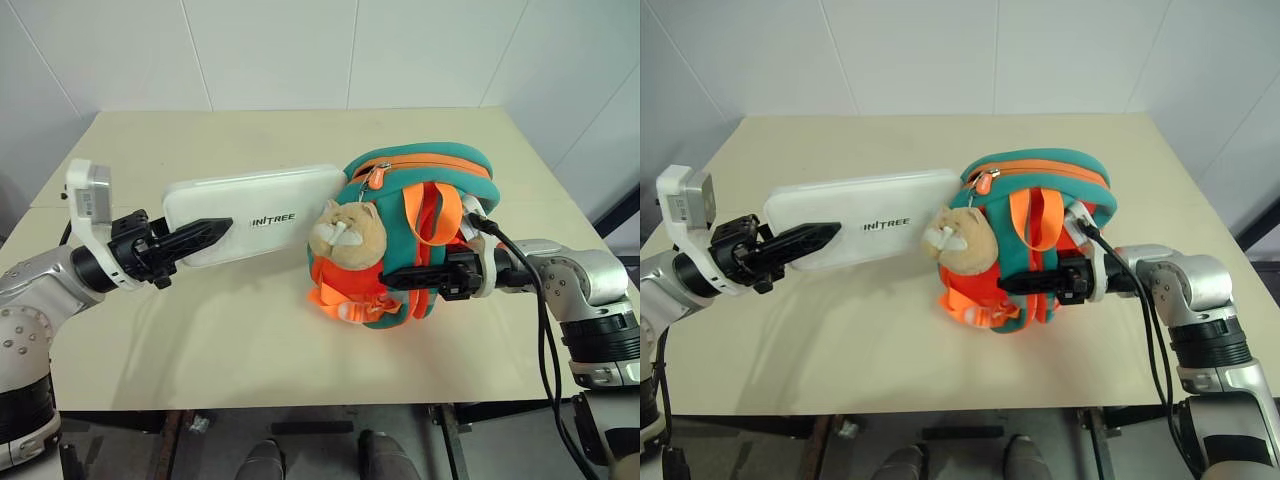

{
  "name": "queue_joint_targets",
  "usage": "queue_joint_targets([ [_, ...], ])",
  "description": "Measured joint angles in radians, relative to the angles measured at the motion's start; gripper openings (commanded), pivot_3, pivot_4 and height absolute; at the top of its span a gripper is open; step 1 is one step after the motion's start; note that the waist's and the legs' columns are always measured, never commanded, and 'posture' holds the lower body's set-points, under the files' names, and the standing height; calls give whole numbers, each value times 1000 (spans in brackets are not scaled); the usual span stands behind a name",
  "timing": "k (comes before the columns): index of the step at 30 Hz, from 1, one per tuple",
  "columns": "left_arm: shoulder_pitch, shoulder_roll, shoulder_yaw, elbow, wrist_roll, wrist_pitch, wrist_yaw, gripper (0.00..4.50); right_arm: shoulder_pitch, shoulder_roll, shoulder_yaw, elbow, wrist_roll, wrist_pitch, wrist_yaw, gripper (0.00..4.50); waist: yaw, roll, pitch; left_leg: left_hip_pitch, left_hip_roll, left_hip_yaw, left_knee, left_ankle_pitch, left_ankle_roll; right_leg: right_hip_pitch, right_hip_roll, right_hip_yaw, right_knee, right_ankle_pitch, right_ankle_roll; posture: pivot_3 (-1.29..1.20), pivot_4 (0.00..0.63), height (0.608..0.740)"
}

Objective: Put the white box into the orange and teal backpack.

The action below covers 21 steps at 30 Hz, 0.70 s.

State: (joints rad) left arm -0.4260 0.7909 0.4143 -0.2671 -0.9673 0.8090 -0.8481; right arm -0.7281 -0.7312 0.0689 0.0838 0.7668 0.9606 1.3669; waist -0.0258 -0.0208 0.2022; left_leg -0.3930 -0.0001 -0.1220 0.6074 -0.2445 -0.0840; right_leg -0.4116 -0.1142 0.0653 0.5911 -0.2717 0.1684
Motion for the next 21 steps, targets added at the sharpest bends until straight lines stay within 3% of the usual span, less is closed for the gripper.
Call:
queue_joint_targets([
  [6,-104,53,-227,76,265,-299,-207,1294,3,12,0,-14,1,2,-12,12,-1,0,0,0,0,0,0,0,0,0,0,0,0,0,0,0,150,740],
  [10,-220,32,-339,167,399,-453,-267,1294,6,24,0,-19,1,2,-21,12,-1,0,0,0,0,0,1,0,0,1,0,0,0,0,1,0,150,740],
  [17,-511,-167,-566,434,616,-547,-291,1294,7,54,-3,-33,1,-1,-37,12,-1,0,0,-1,-1,0,5,0,1,2,0,0,2,2,3,0,150,740],
  [21,-596,-259,-663,523,733,-643,-323,1294,9,62,-3,-38,0,-2,-42,12,-7,1,0,-2,-1,0,4,0,1,0,0,0,2,1,4,0,150,740],
])
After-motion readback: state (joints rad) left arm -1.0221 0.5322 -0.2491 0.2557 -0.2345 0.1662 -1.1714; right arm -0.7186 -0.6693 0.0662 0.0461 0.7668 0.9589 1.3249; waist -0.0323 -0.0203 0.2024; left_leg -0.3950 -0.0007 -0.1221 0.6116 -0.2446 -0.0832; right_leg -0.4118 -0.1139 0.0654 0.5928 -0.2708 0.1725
